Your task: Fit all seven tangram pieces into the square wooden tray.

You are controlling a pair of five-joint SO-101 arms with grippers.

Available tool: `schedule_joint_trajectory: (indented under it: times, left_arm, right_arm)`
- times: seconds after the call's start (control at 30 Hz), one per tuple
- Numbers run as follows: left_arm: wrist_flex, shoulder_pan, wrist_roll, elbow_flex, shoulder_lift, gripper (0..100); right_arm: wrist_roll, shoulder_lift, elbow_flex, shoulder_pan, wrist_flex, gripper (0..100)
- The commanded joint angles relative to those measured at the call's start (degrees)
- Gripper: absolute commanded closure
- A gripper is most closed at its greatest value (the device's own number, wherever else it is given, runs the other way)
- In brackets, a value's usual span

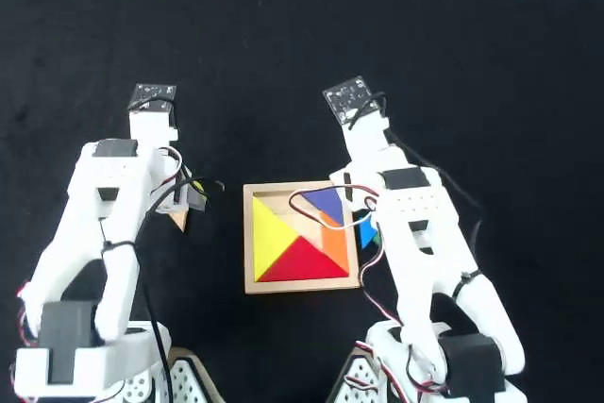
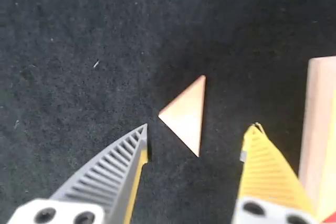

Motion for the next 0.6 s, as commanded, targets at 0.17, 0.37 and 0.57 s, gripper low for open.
schedule_joint_trajectory:
  times: [0.17, 0.37, 0.57]
  left_arm:
    - [-6.2, -1.1, -0.5, -5.8, 12.6, 70]
    - [-5.8, -1.3, -3.9, -7.9, 15.7, 75]
    - [-5.8, -1.3, -4.0, -7.8, 15.7, 82]
  right_arm:
    - [-0.2, 0.5, -1.3, 0.9, -1.0, 98.7]
    - [-0.1, 0.5, -1.3, 0.9, -1.0, 98.7]
    - [-0.1, 0.5, -1.3, 0.9, -1.0, 98.7]
